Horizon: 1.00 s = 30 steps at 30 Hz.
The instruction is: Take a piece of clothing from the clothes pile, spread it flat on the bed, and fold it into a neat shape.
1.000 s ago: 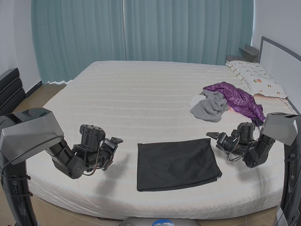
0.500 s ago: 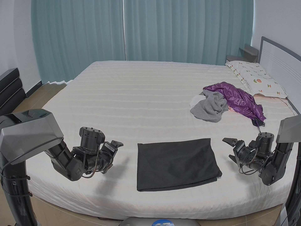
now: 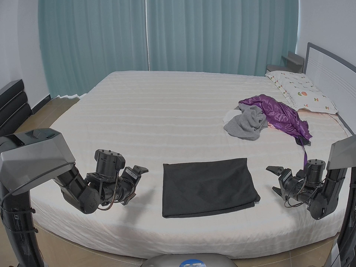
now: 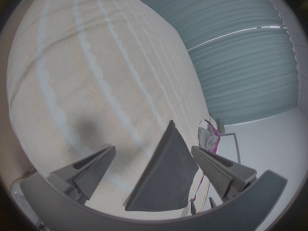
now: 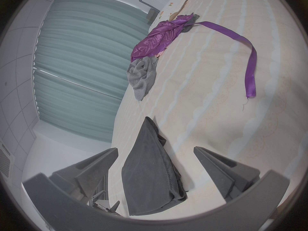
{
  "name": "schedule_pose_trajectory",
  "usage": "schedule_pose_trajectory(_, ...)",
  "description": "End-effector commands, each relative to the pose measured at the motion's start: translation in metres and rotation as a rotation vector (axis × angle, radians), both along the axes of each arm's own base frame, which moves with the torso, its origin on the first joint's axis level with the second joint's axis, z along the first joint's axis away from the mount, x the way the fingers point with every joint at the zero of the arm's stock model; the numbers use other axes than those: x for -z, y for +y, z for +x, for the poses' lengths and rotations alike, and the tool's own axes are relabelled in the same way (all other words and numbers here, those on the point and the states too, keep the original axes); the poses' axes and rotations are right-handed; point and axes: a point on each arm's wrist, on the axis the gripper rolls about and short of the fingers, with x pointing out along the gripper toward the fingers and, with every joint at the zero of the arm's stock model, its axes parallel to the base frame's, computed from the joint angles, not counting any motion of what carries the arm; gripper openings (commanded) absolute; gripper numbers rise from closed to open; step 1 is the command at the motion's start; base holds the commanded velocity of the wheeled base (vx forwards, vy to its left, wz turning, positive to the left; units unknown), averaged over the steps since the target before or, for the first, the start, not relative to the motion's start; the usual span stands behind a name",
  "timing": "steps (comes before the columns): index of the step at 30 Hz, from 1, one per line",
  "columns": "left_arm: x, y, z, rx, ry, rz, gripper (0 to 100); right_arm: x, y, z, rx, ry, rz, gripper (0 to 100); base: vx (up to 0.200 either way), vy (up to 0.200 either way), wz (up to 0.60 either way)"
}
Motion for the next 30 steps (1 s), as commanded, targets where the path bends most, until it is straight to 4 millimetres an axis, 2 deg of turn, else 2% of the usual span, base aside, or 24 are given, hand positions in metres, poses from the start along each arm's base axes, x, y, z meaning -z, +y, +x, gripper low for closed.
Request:
schedule_pose_trajectory(1, -0.0019, -0.0007, 0.0017, -0.002, -0.008, -0.007, 100, 0.004, 0.0011, -0.001, -0.004, 0.008, 0.001, 100, 0.0, 0.0, 0.0)
schedule_pose_trajectory(14, -0.0049, -0.001, 0.0025, -0.002, -0.018, -0.011, 100, 0.0079, 0.0068, -0.0035, -0.023, 0.002, 0.0, 100, 0.0, -0.185, 0.0)
schedule_pose_trajectory(30, -0.0086, 0.0005, 0.0033, -0.003, -0.031, -0.011, 100, 0.008, 0.0081, -0.0041, -0.028, 0.0, -0.001, 100, 0.0, 0.0, 0.0)
